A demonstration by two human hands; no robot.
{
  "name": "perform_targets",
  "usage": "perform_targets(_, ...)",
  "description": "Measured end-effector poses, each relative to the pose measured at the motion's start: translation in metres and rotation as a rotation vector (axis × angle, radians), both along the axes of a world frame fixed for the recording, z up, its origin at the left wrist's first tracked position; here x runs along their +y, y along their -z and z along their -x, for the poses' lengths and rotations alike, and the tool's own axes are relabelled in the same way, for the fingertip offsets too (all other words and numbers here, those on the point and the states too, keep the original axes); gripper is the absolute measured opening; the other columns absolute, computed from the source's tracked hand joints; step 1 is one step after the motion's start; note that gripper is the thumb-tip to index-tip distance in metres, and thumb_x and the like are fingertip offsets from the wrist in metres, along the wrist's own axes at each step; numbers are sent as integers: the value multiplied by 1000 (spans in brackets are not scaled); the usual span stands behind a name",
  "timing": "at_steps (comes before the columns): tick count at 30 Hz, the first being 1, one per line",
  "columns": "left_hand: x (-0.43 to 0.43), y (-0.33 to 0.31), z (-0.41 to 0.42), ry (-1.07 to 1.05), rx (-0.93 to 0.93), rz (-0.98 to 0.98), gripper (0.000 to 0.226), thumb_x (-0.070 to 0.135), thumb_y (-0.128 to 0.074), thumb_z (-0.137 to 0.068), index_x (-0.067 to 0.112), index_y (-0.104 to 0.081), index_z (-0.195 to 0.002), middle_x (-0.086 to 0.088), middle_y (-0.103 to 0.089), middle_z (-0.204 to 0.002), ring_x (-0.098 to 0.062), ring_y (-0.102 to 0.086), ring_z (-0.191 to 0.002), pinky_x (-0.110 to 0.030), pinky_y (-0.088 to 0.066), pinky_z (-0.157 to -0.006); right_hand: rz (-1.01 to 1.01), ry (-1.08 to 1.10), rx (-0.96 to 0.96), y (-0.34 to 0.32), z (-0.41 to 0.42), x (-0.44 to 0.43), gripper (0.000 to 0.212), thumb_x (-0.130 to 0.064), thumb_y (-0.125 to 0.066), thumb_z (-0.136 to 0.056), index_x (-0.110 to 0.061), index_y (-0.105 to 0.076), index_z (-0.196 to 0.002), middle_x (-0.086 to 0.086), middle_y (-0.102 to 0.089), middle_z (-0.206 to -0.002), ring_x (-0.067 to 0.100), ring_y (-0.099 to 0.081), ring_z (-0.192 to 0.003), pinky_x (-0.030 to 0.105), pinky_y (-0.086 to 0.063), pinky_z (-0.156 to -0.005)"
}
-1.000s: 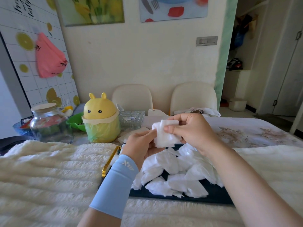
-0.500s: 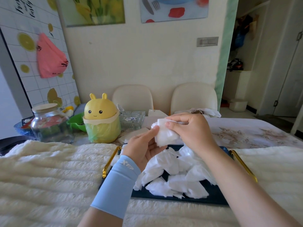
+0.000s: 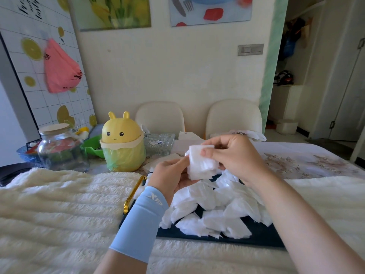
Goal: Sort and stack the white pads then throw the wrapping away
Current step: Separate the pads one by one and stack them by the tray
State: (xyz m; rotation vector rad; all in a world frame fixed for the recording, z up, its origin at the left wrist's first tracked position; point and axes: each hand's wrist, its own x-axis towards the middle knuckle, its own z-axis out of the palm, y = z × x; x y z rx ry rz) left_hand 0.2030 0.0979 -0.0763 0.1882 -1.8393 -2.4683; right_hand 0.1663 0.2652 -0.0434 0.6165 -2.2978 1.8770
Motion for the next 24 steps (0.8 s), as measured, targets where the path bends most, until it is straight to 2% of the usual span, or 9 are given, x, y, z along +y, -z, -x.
perform_targets(3, 1, -1, -1, 25, 20, 20, 25, 16, -59, -97, -1, -69, -111, -22, -73, -103, -32, -73, -94, -34, -62, -73, -129, 65, 85, 5, 2, -3, 12, -19, -87, -77, -24, -79, -83, -5, -75, -75, 3, -63, -62, 19, -51, -59)
perform_targets(6, 0, 0, 0, 37, 25, 21, 24, 16, -56, -99, -1, -68, -112, -23, -73, -105, -34, -72, -96, -36, -62, -75, -149, 113, 136, 7, 5, -1, 17, -23, -90, -72, -27, -77, -82, -6, -75, -80, 3, -63, -65, 21, -53, -66)
perform_targets(8, 0, -1, -1, 58, 34, 8, 29, 19, -56, -99, -2, -67, -114, -23, -72, -107, -33, -72, -97, -37, -62, -77, -207, 152, 163, 6, 4, -2, 28, -30, -90, -72, -33, -75, -95, -12, -72, -94, 1, -62, -71, 17, -50, -69)
perform_targets(10, -1, -2, -1, 105, 55, -15, 38, 31, -58, -97, 0, -68, -115, -20, -73, -107, -30, -72, -98, -39, -61, -82, -282, 155, 148, 5, 2, -3, 50, -36, -88, -74, -39, -67, -119, -20, -61, -114, -4, -60, -84, 12, -44, -69)
perform_targets(12, -4, -2, -1, 160, 88, 27, 48, 37, -68, -85, 0, -68, -115, -19, -73, -108, -28, -71, -100, -39, -59, -86, -269, 82, 58, 4, 2, -1, 61, -36, -84, -79, -33, -59, -135, -14, -59, -122, 2, -62, -102, 17, -49, -78)
perform_targets(13, -5, -1, -1, 182, 105, 77, 49, 32, -73, -79, -1, -67, -115, -19, -73, -109, -28, -71, -101, -39, -59, -88, -236, 28, 4, 4, 3, 0, 62, -33, -83, -81, -29, -58, -138, -8, -61, -123, 7, -63, -107, 24, -55, -83)
perform_targets(15, -7, 0, -1, 181, 133, 230, 37, 13, -77, -79, 3, -69, -114, -14, -75, -106, -26, -72, -100, -34, -59, -86, -211, -45, -69, 6, 4, 3, 60, -26, -83, -82, -25, -59, -137, 3, -67, -120, 15, -68, -106, 36, -59, -90)
perform_targets(17, -7, 2, 0, 147, 129, 346, 28, 3, -75, -82, 9, -71, -110, -8, -77, -100, -22, -74, -94, -27, -60, -78, -273, -29, -65, 8, 4, 6, 53, -25, -83, -82, -26, -65, -131, 4, -70, -112, 16, -69, -102, 35, -57, -93)
perform_targets(24, -4, 2, 6, 97, 131, 451, 21, 11, -79, -81, 11, -75, -101, -4, -77, -92, -11, -73, -79, -20, -57, -71, -370, -153, -129, 7, 6, 14, 18, -25, -75, -90, -25, -77, -107, -4, -78, -98, 21, -72, -100, 38, -58, -93)
